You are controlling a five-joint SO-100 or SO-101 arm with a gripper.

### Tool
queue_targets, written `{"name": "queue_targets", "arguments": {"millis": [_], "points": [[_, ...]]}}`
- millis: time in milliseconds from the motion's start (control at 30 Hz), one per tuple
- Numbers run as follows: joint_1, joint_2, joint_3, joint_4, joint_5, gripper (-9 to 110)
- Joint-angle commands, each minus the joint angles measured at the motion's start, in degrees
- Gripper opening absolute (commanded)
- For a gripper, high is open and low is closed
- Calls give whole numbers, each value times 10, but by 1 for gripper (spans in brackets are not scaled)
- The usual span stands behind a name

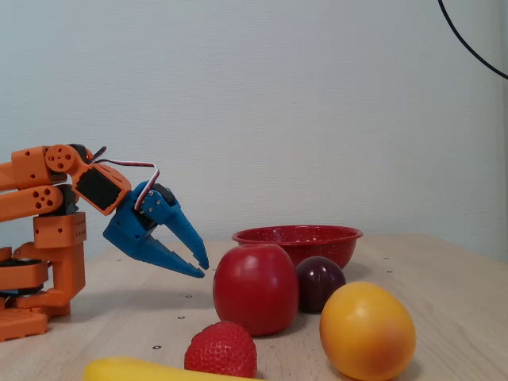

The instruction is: Put the peach in the red bowl.

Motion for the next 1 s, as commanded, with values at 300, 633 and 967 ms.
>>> {"name": "queue_targets", "arguments": {"millis": [300,633,967], "points": [[-12,6,6,-1,-6,0],[-16,6,6,-1,-11,0],[-18,4,6,-2,-34,0]]}}
